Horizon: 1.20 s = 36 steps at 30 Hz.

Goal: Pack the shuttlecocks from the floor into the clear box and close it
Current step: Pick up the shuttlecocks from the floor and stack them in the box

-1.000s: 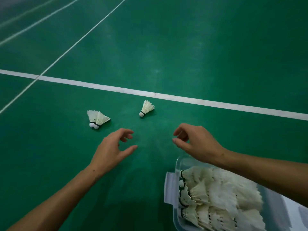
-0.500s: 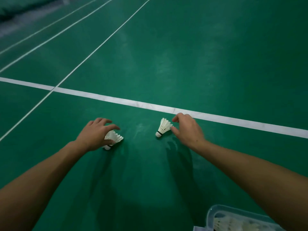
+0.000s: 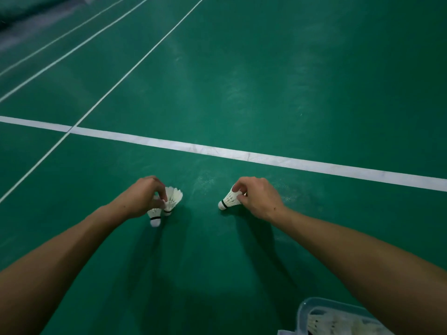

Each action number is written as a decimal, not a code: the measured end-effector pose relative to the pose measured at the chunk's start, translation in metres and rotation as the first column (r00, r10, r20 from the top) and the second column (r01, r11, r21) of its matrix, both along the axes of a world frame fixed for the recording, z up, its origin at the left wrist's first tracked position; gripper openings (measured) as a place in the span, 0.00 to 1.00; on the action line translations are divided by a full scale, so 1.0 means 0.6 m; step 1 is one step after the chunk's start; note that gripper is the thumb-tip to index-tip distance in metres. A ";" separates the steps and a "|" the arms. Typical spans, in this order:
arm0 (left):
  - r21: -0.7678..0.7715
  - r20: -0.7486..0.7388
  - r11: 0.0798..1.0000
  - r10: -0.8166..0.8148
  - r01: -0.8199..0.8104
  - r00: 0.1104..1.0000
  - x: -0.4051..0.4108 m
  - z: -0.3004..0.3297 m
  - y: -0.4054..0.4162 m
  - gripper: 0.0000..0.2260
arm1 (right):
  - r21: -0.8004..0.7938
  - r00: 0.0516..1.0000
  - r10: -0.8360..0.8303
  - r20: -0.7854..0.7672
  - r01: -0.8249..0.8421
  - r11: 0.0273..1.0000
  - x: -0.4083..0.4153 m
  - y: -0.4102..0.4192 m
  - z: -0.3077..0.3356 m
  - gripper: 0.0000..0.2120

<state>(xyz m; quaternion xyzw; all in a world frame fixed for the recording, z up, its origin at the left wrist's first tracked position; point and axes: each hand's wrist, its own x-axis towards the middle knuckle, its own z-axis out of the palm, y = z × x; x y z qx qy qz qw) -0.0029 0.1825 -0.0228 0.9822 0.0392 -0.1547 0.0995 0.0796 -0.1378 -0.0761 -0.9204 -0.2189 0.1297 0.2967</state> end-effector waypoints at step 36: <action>-0.464 0.408 0.706 -0.366 0.535 0.836 -0.326 0.159 -0.513 0.11 | 0.155 0.923 -0.368 0.115 0.350 0.924 -0.541 -0.530 0.221 0.09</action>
